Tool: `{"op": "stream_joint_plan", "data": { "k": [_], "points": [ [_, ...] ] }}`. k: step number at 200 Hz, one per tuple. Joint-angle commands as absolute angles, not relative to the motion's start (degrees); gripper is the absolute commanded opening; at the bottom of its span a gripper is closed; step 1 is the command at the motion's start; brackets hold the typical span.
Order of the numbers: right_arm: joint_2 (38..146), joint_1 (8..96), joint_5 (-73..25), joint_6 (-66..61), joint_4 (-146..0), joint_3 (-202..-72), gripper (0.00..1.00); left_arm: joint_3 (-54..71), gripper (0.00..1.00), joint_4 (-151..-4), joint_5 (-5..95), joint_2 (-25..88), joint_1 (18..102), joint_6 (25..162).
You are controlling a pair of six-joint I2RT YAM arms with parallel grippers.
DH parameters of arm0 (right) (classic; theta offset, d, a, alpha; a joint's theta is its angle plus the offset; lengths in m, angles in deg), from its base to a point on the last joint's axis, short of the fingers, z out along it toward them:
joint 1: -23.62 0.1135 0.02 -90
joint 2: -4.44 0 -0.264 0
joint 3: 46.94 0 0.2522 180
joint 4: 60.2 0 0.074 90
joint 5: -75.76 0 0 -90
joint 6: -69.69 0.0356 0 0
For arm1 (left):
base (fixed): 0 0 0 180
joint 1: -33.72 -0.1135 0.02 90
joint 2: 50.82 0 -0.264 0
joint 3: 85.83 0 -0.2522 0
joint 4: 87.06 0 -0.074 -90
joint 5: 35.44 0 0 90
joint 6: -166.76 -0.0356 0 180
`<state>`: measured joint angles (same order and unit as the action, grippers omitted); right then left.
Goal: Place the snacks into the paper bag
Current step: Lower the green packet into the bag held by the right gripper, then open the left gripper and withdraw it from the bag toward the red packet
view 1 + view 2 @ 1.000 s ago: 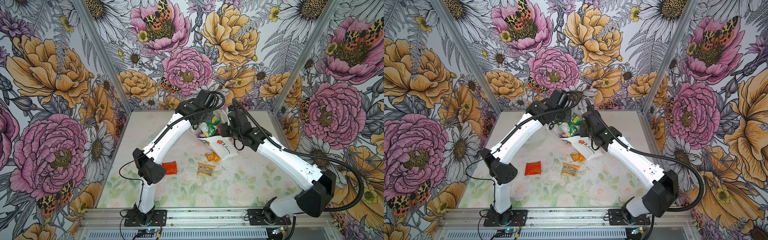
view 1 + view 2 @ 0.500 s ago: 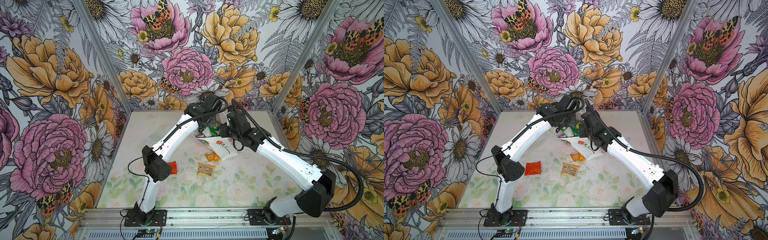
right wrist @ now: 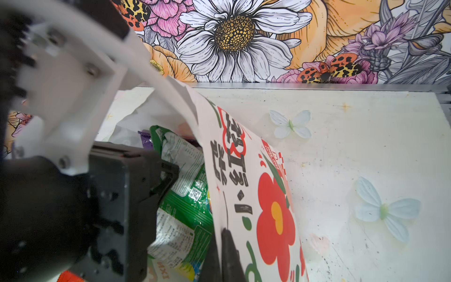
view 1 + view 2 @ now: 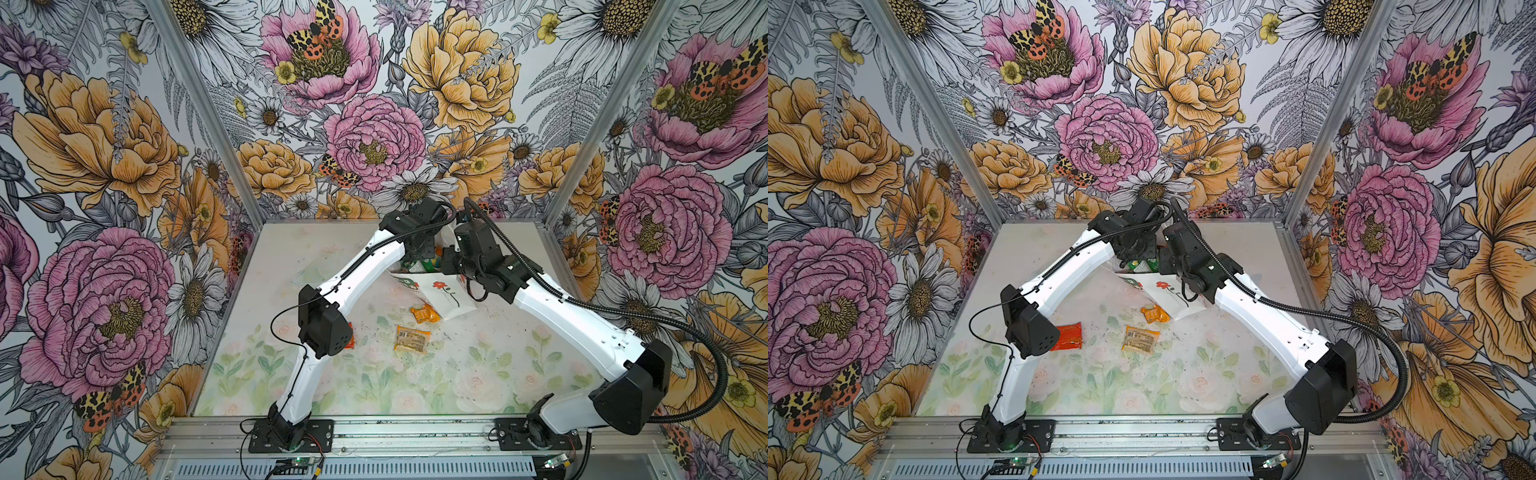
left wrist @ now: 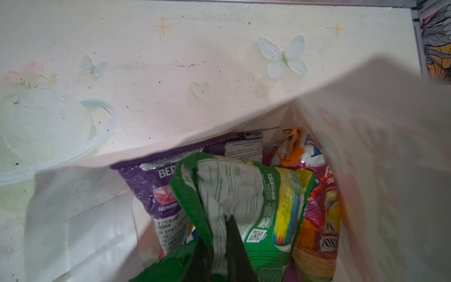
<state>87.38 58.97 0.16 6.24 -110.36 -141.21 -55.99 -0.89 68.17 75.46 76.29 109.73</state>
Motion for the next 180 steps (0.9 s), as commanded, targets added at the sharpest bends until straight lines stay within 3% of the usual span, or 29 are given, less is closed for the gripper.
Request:
{"op": "stream_joint_plan", "data": {
  "k": [1, 66, 180],
  "points": [
    [84.97, 59.31, 1.42, 6.76, -107.01, -141.21, 0.00, -56.25, 0.03, -1.46, 63.74, 77.40, 76.27, 110.25],
    [84.51, 59.33, 2.09, 6.59, -106.96, -141.03, 0.00, -48.45, 0.08, -6.50, 64.19, 71.86, 75.16, 109.52],
    [84.16, 59.21, 2.26, 6.11, -107.19, -140.79, 0.00, -41.89, 0.53, -11.14, 59.95, 56.11, 75.75, 103.75]
  ]
}}
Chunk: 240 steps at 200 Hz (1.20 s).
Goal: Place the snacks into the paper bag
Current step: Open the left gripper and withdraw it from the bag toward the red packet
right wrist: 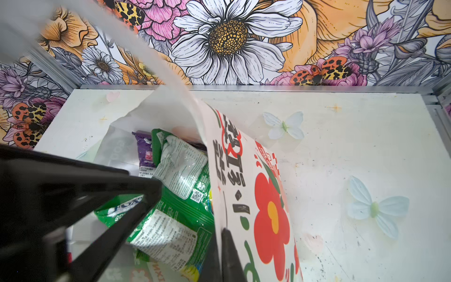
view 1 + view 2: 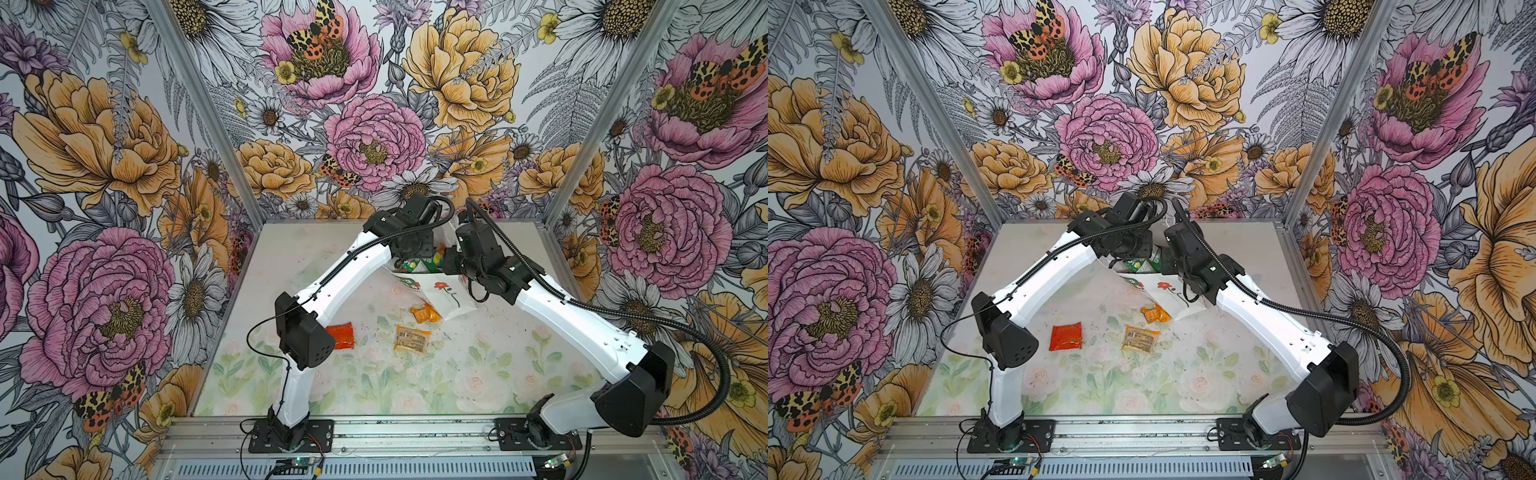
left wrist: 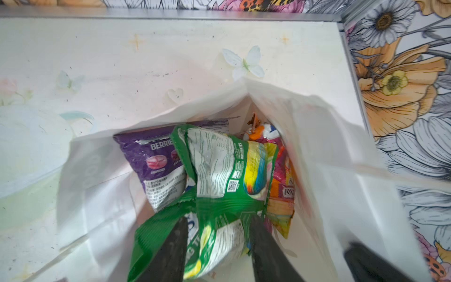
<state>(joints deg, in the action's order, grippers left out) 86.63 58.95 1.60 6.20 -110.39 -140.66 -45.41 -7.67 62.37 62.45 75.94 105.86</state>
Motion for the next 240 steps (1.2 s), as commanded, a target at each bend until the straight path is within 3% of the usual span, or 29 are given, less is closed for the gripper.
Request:
{"op": "stream_joint_plan", "data": {
  "k": [1, 21, 69, 141, 240],
  "points": [
    [84.16, 59.17, 2.23, 6.04, -107.19, -140.78, 0.00, -41.61, 0.53, -11.37, 59.85, 55.82, 75.74, 103.75],
    [84.26, 59.07, 2.01, 5.81, -107.36, -140.81, 0.00, -34.69, 0.62, -17.05, 57.33, 48.32, 75.10, 103.81],
    [84.08, 58.61, 2.12, 5.69, -107.52, -140.54, 0.00, -19.38, 0.70, -25.97, 56.33, 32.99, 70.55, 105.62],
    [83.11, 57.58, 2.62, 5.76, -107.80, -139.23, 0.00, 5.72, 0.71, -32.16, 52.13, 11.11, 50.00, 111.03],
    [82.69, 56.18, 1.94, 5.83, -107.71, -137.52, 0.00, 32.70, 0.75, -32.95, 45.54, 2.42, 31.76, 113.54]
  ]
}}
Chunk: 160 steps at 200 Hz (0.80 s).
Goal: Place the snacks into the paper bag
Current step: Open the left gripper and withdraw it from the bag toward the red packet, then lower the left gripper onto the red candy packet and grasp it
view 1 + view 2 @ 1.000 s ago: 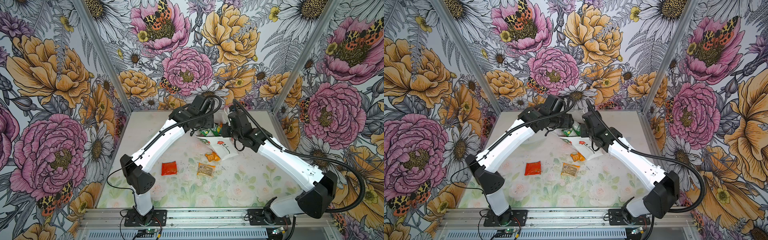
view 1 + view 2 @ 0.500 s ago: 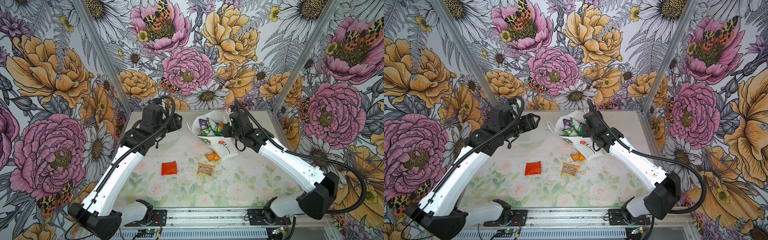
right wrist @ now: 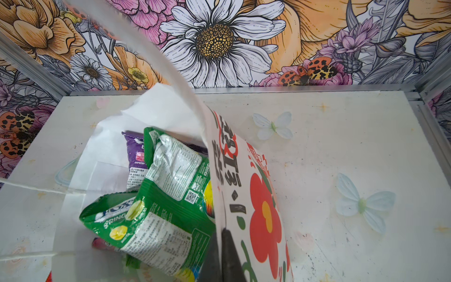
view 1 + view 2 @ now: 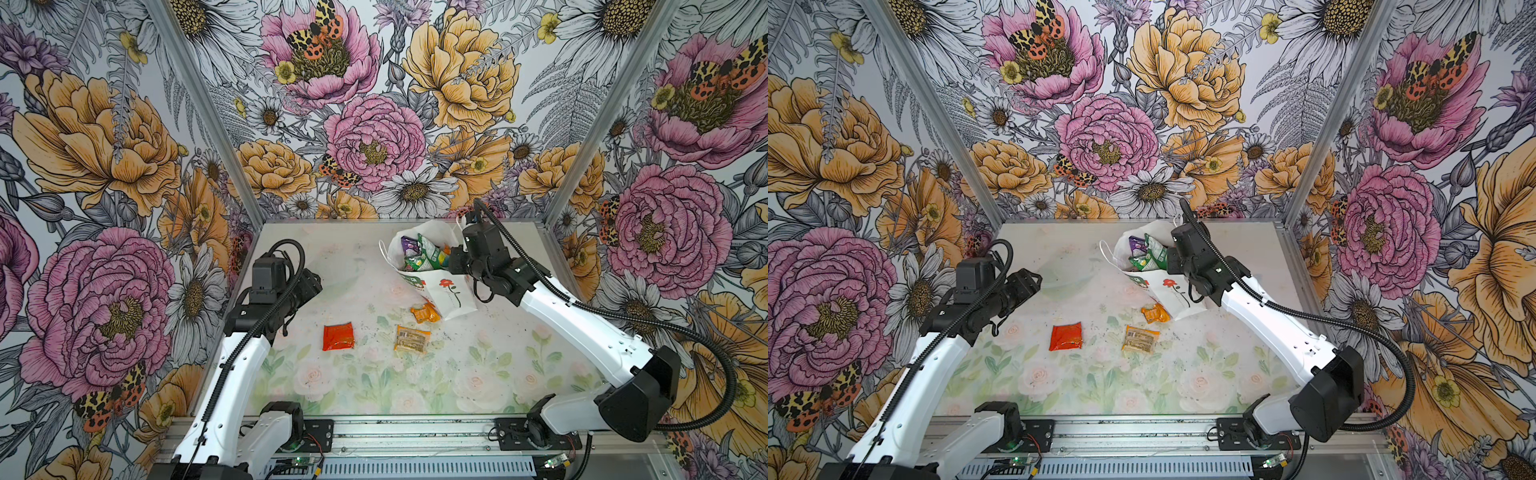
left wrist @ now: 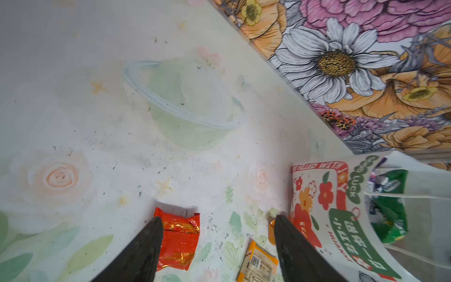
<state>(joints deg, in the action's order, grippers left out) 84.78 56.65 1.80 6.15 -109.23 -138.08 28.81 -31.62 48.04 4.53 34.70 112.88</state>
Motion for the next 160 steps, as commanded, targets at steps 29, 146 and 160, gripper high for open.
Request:
{"op": "stream_joint_plan", "data": {
  "k": [29, 146, 160],
  "points": [
    [82.42, 55.94, 1.94, 5.76, -107.71, -137.05, 0.00, 39.22, 0.79, -33.63, 44.35, 0.70, 26.38, 116.39],
    [82.93, 55.70, 1.43, 6.69, -107.71, -136.36, 0.00, 51.00, 0.82, -40.81, 41.92, 3.20, 25.94, 120.94],
    [82.86, 55.70, 1.42, 6.76, -107.69, -136.24, 0.00, 52.96, 0.82, -44.38, 39.89, 3.77, 27.00, 121.31]
  ]
}}
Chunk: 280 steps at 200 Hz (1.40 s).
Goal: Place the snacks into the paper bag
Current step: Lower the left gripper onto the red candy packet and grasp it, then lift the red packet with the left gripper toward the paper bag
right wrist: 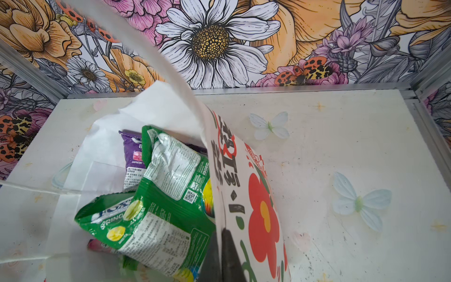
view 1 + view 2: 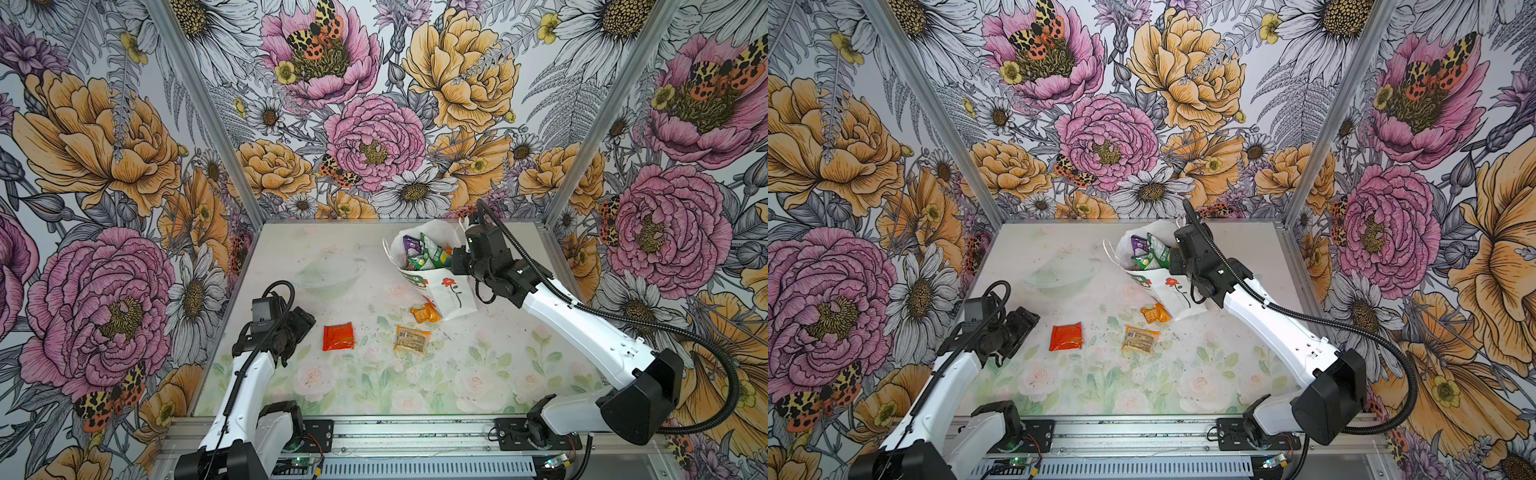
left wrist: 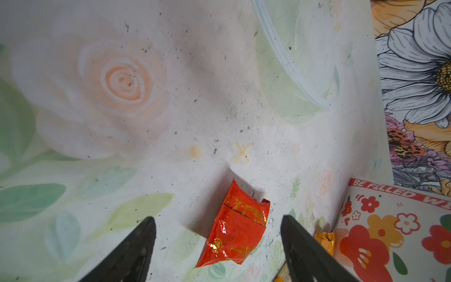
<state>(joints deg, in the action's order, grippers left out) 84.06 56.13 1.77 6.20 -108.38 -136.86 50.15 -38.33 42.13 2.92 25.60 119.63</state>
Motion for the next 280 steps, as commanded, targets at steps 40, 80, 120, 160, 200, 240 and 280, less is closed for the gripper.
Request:
{"op": "stream_joint_plan", "data": {
  "k": [40, 80, 120, 160, 200, 240, 280],
  "points": [
    [82.86, 55.76, 1.33, 6.90, -107.66, -135.80, 0.00, 52.95, 0.80, -47.00, 39.45, 9.64, 33.83, 120.59],
    [82.70, 55.70, 1.14, 7.28, -107.71, -135.69, 0.00, 53.52, 0.73, -51.43, 39.41, 15.58, 39.26, 122.19],
    [82.18, 55.74, 1.48, 7.15, -107.71, -135.31, 0.00, 52.84, 0.54, -52.83, 40.64, 19.31, 41.43, 122.19],
    [81.97, 55.65, 1.56, 7.38, -107.71, -135.00, 0.00, 52.98, 0.32, -54.10, 41.18, 21.02, 42.55, 122.79],
    [82.15, 55.66, 1.32, 7.38, -107.67, -135.22, 0.00, 53.07, 0.19, -54.31, 41.96, 17.84, 42.91, 123.34],
    [82.35, 55.62, 1.13, 7.31, -107.66, -135.62, 0.00, 52.85, 0.15, -54.22, 43.18, 14.19, 43.18, 123.43],
    [82.36, 55.61, 1.13, 7.03, -107.67, -135.80, 0.00, 52.21, 0.11, -53.96, 43.28, 13.76, 43.13, 123.25]
  ]
}}
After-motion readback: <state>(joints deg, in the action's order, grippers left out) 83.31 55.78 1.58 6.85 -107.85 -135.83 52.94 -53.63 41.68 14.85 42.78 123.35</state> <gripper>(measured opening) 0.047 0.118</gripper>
